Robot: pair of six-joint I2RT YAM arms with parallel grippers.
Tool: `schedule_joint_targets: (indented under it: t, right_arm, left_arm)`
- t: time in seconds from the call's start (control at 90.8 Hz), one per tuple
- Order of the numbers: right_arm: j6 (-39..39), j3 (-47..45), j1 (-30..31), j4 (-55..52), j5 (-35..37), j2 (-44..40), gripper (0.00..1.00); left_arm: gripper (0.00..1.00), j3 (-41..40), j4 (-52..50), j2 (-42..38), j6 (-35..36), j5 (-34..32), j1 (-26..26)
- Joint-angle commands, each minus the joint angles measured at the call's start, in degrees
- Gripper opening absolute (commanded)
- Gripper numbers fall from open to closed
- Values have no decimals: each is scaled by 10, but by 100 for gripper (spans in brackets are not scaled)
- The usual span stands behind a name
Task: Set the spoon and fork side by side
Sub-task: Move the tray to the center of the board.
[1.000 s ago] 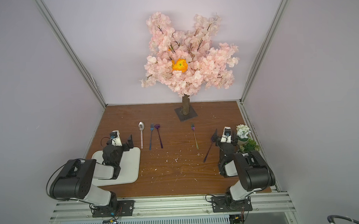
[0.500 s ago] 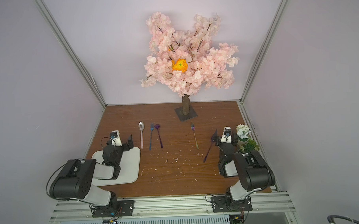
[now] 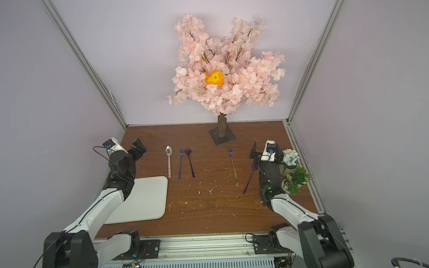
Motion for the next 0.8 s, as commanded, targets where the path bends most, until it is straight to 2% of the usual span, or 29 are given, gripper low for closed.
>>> schedule_joint_targets:
  t: [0.0,0.121,0.187,0.264,0.429,0.793]
  right_arm:
    - [67,51,13,-234,-88,-52,99]
    - [98,114,38,-361,-225,-40,98]
    - [106,134,52,-405,-261,-29,98]
    - [115,124,58,-407,-287,-34,98]
    - [121,114,58,-403,-290,-32,98]
    - [136,117,58,-395,-275,-30,97]
  left_arm:
    - [99,-22,-235,-17,-104,75,-19]
    - [99,-54,-325,-43,-121,123,-71]
    - [99,-84,-340,-58,-142,153,-96]
    - [99,-110,-341,-75,-161,181,-126]
    - [99,-117,-370,-81,-185,192,-189]
    - [100,-161,-354,-41,-197,290,-281]
